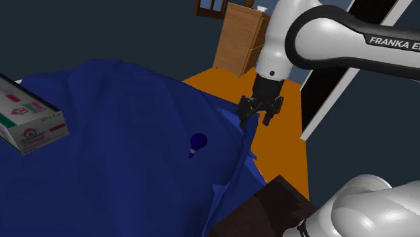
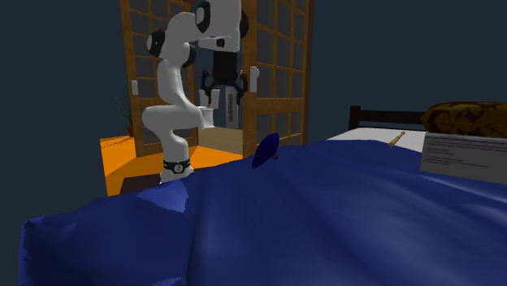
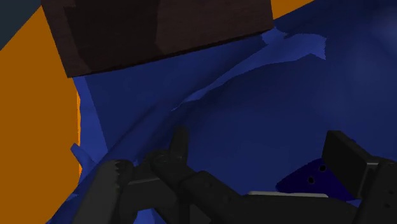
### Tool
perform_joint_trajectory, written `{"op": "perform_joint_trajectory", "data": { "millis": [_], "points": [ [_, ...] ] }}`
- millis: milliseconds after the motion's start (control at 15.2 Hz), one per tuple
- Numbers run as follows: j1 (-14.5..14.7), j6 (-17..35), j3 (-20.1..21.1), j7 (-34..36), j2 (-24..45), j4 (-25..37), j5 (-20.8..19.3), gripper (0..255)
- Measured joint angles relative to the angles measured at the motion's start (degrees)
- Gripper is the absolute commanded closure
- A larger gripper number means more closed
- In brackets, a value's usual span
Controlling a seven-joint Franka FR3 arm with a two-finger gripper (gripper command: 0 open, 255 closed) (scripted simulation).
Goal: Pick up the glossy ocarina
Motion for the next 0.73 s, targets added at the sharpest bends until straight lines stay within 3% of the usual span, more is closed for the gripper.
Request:
{"op": "perform_joint_trajectory", "data": {
  "millis": [330,726],
  "points": [
    [-1.35,4.36,6.57,11.95,10.17,5.05,-0.06,0],
    [-2.42,8.37,12.90,27.16,25.21,13.97,-4.42,0]
  ]
}}
